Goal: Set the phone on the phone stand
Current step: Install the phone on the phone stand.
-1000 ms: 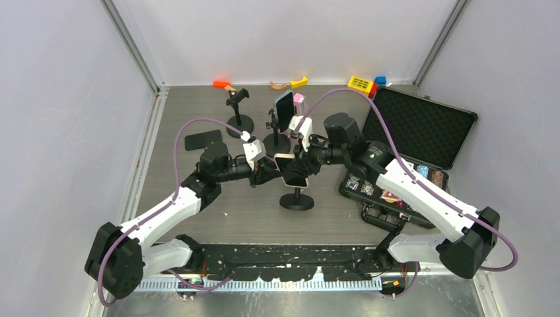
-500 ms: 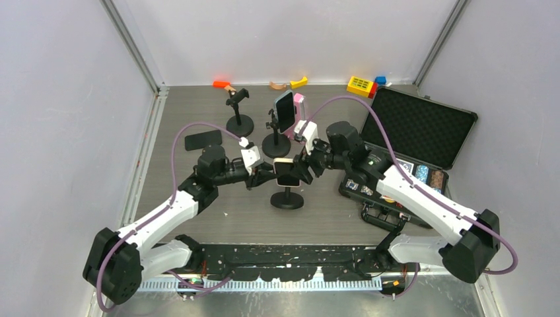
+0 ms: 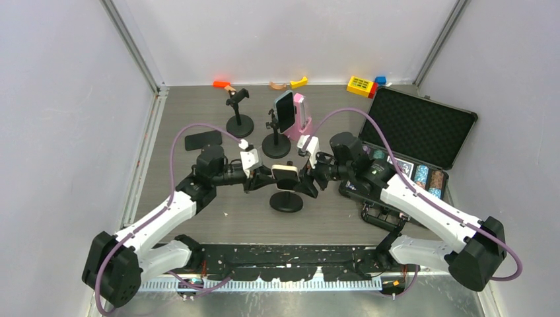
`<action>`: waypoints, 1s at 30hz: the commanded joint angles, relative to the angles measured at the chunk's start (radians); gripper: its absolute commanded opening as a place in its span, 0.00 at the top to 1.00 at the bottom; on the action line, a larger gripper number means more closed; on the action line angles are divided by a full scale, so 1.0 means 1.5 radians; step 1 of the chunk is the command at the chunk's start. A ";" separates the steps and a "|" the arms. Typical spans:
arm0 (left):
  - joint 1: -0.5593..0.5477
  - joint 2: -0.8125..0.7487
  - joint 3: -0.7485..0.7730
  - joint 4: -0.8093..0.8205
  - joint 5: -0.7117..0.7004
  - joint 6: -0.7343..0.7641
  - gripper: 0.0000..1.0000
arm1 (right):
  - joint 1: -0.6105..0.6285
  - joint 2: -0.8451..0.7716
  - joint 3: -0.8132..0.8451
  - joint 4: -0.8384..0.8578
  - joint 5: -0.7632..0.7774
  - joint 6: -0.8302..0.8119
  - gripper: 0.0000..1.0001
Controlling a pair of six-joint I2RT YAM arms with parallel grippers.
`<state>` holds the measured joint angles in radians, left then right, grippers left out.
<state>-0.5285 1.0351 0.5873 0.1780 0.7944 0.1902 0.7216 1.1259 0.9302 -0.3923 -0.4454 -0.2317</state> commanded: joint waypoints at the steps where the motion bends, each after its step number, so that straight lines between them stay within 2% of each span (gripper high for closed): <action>1: 0.000 -0.010 0.042 -0.073 0.055 -0.017 1.00 | -0.001 -0.004 -0.009 0.024 -0.045 0.006 0.33; 4: 0.000 -0.008 0.051 -0.104 0.067 -0.016 1.00 | -0.001 0.003 -0.014 0.037 -0.053 0.017 0.40; 11: 0.000 -0.009 0.085 -0.209 0.087 0.003 1.00 | -0.001 0.020 -0.013 0.051 -0.081 0.051 0.76; 15: 0.000 -0.012 0.105 -0.281 0.096 0.025 1.00 | -0.001 0.023 -0.028 0.065 -0.103 0.074 0.89; 22: 0.000 -0.021 0.111 -0.370 0.102 0.062 1.00 | 0.001 0.029 -0.048 0.089 -0.135 0.105 0.96; 30: 0.000 -0.015 0.140 -0.304 -0.002 0.073 1.00 | 0.002 0.031 0.039 0.083 -0.041 0.071 1.00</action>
<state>-0.5217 1.0168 0.7383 -0.2749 0.8444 0.2661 0.7261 1.1683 0.8757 -0.3119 -0.5995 -0.1101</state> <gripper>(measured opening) 0.242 0.352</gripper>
